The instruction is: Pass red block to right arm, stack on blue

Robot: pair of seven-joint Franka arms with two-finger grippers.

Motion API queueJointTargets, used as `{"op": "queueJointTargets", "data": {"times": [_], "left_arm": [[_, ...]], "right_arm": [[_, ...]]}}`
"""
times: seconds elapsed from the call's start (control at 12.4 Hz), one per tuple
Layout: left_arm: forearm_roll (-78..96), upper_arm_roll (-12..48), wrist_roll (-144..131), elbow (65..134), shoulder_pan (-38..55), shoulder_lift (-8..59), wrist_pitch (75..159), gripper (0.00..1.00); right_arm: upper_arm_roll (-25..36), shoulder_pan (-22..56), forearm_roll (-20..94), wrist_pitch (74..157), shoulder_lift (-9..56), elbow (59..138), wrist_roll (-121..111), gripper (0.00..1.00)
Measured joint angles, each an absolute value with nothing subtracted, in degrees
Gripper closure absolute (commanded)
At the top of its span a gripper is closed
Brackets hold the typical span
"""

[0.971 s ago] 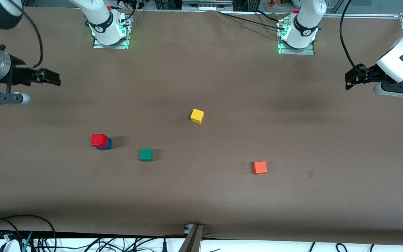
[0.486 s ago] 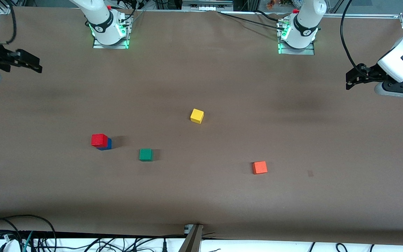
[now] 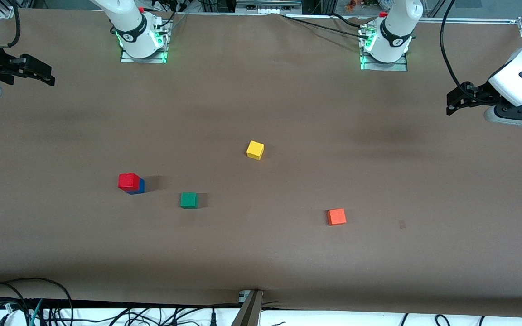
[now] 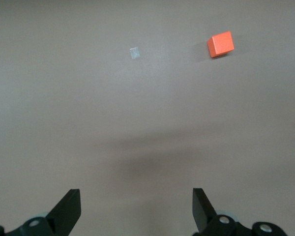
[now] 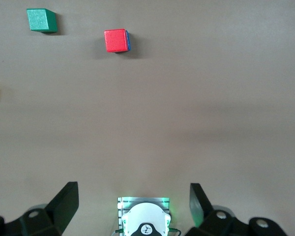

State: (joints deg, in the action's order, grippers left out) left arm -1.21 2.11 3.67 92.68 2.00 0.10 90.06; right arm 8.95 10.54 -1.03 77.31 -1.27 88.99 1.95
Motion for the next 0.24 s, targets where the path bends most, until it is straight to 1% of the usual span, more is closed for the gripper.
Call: {"op": "queueJointTargets", "data": {"times": [0.24], "left_arm": [[-1.21,2.06,3.67,92.68,2.0,0.1,90.05,0.0]], "right_arm": [[8.9,10.54,-1.08,77.22,0.15,88.2,1.51,0.0]]}}
